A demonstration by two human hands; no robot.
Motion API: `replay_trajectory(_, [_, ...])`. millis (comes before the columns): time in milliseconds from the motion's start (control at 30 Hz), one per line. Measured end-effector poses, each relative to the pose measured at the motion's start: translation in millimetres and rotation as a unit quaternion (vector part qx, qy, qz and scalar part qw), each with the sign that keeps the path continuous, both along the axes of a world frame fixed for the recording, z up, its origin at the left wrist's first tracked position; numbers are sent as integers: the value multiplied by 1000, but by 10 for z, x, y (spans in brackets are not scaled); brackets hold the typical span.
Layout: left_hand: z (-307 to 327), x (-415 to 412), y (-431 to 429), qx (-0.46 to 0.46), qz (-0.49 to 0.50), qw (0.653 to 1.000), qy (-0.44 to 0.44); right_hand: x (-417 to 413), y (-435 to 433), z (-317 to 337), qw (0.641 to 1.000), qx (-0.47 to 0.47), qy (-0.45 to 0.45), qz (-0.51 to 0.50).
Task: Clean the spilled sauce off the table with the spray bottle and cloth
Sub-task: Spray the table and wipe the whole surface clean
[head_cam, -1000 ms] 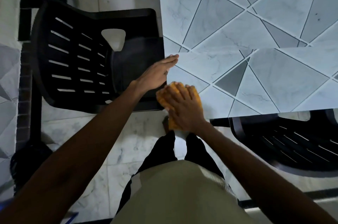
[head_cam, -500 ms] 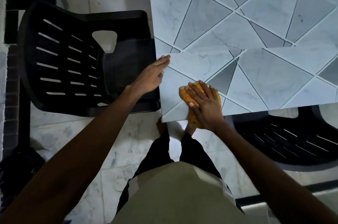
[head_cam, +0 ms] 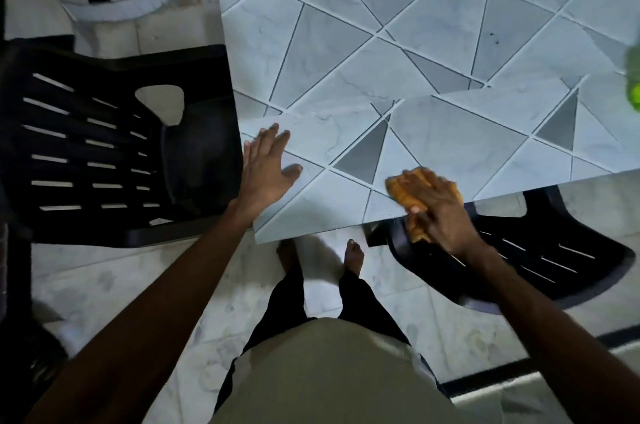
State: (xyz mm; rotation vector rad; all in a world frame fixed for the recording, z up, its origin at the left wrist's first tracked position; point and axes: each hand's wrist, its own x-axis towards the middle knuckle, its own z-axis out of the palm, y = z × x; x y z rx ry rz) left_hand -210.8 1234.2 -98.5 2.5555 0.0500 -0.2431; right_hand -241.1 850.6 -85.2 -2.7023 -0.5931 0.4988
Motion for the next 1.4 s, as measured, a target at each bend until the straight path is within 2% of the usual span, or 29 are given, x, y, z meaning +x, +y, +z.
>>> replay_trajectory(100, [-45,-106,-270,35,-3,998,44,168,-364,27,994,-5,9,-105])
replay_trajectory(167, [-62,-124,-361,53,-1,996,67,131,-187,42,991,-9,-7,-132])
replay_trajectory(200, [-65,-115,-355,67,0,995,72,72,-8,7,994,-9,-17,-109])
replay_trajectory(300, [-54,-70,-337,108,-16,991,83,-158,627,-146,998,19,-13,50])
replay_trajectory(400, [-43,-59,-401,125,-5,988,90,-290,1075,-227,981,79,-26,174])
replay_trajectory(500, [-18,-77,-523,138,26,986,94,-164,855,-257,969,88,-50,227])
replay_trajectory(567, [-19,-96,-556,134,36,986,96,-64,427,-216,976,89,-50,194])
replay_trajectory(733, [-9,-113,-604,146,37,983,106,232,-1027,-42,994,102,-10,-30])
replay_trajectory(800, [0,-106,-619,149,39,982,111,358,-1293,-76,994,72,5,-78])
replay_trajectory(933, [8,-101,-627,155,39,980,122,332,-740,-133,995,54,-23,-77])
replay_trajectory(1100, [22,-116,-627,132,44,983,122,-22,438,-148,991,89,-4,104])
replay_trajectory(1167, [13,-136,-641,121,53,984,117,-110,611,-183,982,129,34,134])
replay_trajectory(1200, [2,-146,-646,117,54,985,111,-111,635,-162,978,158,66,118])
replay_trajectory(1267, [-22,-189,-673,111,61,987,98,-81,621,-55,955,242,170,34])
replay_trajectory(1300, [-27,-206,-708,102,69,988,92,-64,588,31,923,310,225,-21])
replay_trajectory(1333, [-25,-223,-745,93,80,989,87,-36,538,138,879,385,268,-82])
replay_trajectory(1400, [-23,-263,-880,71,102,991,50,18,369,328,769,507,318,-223])
